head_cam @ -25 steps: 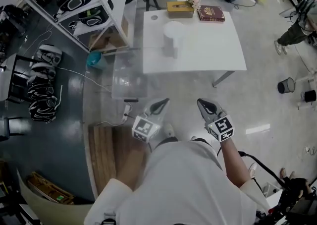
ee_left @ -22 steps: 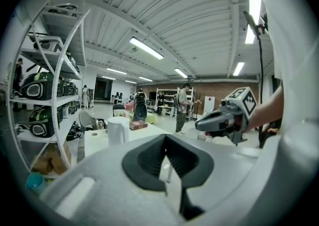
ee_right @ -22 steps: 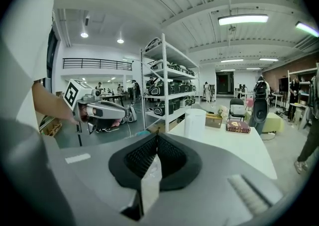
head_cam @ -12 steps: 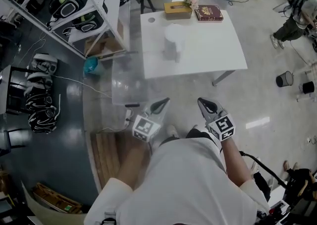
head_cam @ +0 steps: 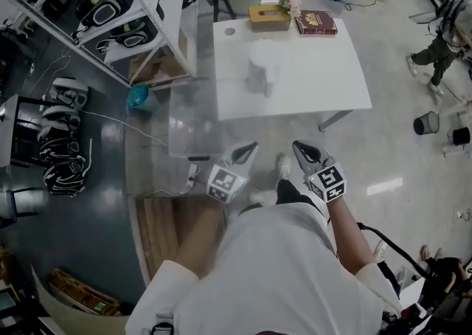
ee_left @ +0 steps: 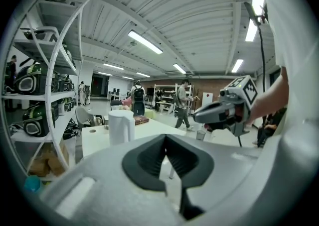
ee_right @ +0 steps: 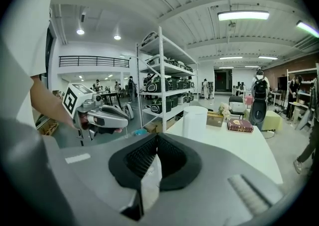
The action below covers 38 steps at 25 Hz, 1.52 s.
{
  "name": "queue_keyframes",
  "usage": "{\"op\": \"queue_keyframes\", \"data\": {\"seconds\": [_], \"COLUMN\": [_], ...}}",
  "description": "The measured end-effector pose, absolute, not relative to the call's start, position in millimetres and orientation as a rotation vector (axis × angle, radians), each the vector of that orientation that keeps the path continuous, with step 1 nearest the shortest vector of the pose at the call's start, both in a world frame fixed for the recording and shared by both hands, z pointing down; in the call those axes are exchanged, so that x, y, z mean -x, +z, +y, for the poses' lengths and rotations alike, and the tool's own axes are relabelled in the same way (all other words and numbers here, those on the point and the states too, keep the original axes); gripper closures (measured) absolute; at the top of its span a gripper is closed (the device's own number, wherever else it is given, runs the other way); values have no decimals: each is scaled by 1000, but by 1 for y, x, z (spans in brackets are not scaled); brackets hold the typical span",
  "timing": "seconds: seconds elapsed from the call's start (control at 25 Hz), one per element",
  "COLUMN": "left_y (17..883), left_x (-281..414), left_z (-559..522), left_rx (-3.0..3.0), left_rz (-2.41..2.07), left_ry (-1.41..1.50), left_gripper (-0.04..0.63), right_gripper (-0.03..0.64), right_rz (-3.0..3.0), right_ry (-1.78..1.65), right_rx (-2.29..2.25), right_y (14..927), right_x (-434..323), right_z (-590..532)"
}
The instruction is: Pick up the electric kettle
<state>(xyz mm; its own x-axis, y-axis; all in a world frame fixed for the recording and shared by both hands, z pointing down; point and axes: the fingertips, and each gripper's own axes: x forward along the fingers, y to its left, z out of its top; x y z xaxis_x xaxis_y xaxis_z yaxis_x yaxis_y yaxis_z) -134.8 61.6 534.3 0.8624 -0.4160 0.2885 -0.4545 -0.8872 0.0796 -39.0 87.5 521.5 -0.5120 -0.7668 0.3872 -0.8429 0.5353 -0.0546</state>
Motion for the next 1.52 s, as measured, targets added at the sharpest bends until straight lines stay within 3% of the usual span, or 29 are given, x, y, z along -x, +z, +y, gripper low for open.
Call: {"op": "queue_keyframes", "data": {"seconds": [1.52], "left_y": [562], "left_x": [64], "left_z": [-80], "left_rx": [-2682], "left_rz": [-1093], "left_ry": [481], "left_gripper": [594], "right_gripper": [607], "right_rz": [-2640], "right_ry": [359], "right_rx": [-899], "right_y": [559], "right_x": [-36], "right_z": [-84]}}
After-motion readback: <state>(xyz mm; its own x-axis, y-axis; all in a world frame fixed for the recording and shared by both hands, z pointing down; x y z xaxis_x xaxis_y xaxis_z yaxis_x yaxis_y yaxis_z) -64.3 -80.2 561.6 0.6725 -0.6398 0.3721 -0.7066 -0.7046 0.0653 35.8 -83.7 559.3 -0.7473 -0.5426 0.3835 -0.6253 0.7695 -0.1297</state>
